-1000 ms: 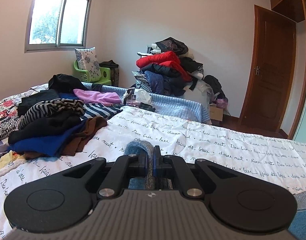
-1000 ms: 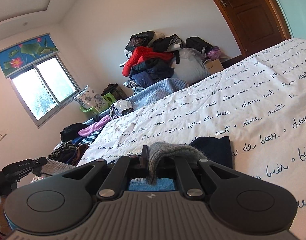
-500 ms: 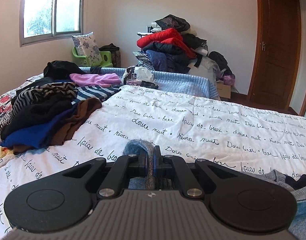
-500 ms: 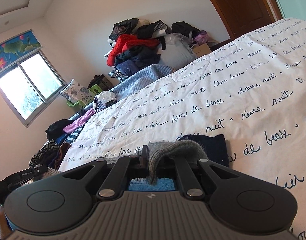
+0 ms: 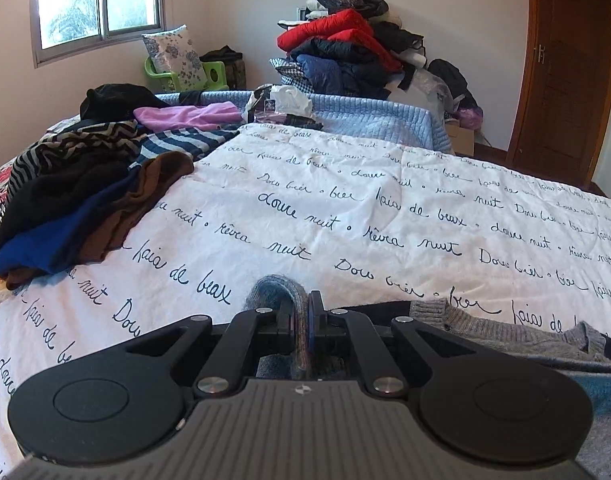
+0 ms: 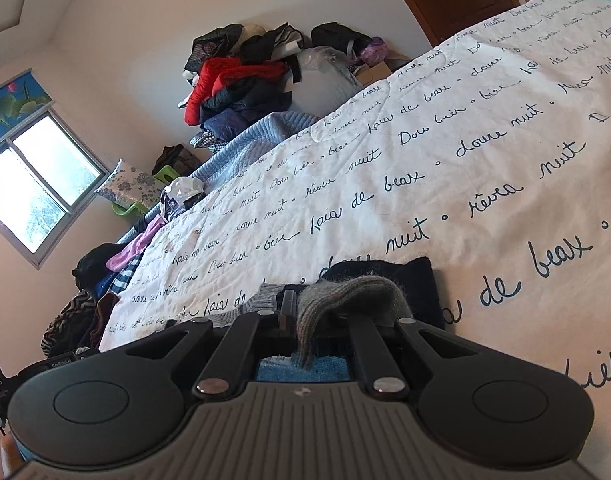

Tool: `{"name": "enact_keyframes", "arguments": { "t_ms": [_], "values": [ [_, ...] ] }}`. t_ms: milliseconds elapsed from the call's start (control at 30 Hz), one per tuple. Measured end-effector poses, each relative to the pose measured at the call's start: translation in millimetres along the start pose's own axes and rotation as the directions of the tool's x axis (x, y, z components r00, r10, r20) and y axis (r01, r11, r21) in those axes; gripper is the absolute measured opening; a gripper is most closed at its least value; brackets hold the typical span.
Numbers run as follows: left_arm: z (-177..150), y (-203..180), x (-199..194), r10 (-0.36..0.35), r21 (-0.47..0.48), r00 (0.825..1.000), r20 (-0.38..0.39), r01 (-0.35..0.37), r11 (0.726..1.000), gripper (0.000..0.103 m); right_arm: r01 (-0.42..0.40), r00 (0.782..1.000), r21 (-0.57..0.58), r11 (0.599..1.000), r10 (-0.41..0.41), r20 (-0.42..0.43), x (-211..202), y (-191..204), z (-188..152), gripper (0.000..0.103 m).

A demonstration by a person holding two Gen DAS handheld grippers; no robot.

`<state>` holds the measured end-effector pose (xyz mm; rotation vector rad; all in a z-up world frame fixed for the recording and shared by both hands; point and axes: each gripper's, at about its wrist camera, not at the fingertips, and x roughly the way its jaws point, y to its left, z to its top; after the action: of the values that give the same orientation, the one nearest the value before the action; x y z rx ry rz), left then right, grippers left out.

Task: Fold small clothes
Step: 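Lay the hem down over the collar with both grippers, then open both grippers and release the folded hem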

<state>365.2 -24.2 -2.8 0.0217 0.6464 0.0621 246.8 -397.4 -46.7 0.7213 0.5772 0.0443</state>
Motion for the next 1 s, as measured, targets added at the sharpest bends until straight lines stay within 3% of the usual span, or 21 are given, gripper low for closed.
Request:
{"name": "enact_keyframes", "arguments": {
  "t_ms": [200, 233, 300, 333, 367, 533, 700, 767, 867, 1000],
  "values": [
    [-0.8, 2.8, 8.4, 0.006, -0.012, 0.999, -0.042, -0.007, 1.000, 0.016, 0.020, 1.000, 0.018, 1.000, -0.019, -0.015, 5.5, -5.6, 2.3, 0.013],
    [-1.2, 2.8, 8.9, 0.006, -0.009, 0.999, -0.045, -0.006, 1.000, 0.017, 0.026, 1.000, 0.021, 0.999, -0.025, -0.014, 5.3, -6.2, 2.7, 0.020],
    [-1.6, 2.7, 10.2, 0.004, -0.004, 0.998, -0.055, -0.004, 1.000, 0.022, 0.046, 0.999, 0.024, 0.999, -0.046, 0.008, 2.7, -6.5, 4.0, 0.044],
    [-1.1, 3.0, 10.8, 0.002, -0.008, 0.998, -0.060, -0.002, 1.000, 0.025, 0.043, 0.999, 0.024, 0.999, -0.043, 0.023, 0.7, -6.4, 4.6, 0.067],
    [-0.9, 3.8, 10.6, -0.001, -0.013, 0.998, -0.060, 0.001, 1.000, 0.027, 0.028, 0.999, 0.018, 0.999, -0.028, 0.043, -1.8, -5.6, 5.7, 0.074],
    [3.0, 4.7, 2.2, 0.072, -0.003, 0.997, 0.006, -0.072, 0.997, 0.064, 0.059, 0.996, -0.058, 0.997, -0.055, 0.067, -10.2, 7.9, 7.0, 0.074],
    [2.3, 5.2, -6.4, 0.055, 0.034, 0.998, 0.011, -0.056, 0.998, 0.065, -0.003, 1.000, -0.157, 0.988, 0.003, 0.001, -6.9, 22.8, -2.8, 0.074],
    [-2.6, -1.7, -4.1, 0.048, 0.099, 0.999, -0.022, -0.046, 0.994, 0.065, 0.024, 0.999, -0.190, 0.981, -0.030, -0.029, 0.4, 27.0, -6.7, 0.075],
    [-12.0, -8.3, -3.0, 0.094, 0.168, 0.995, -0.024, -0.089, 0.982, 0.065, 0.126, 0.991, -0.203, 0.971, -0.133, -0.024, 7.0, 27.7, -9.5, 0.074],
    [-19.2, -1.7, -11.1, 0.081, 0.169, 0.997, -0.014, -0.077, 0.983, 0.065, 0.064, 0.998, -0.234, 0.970, -0.068, -0.009, -13.8, 40.2, -18.6, 0.075]
  ]
}}
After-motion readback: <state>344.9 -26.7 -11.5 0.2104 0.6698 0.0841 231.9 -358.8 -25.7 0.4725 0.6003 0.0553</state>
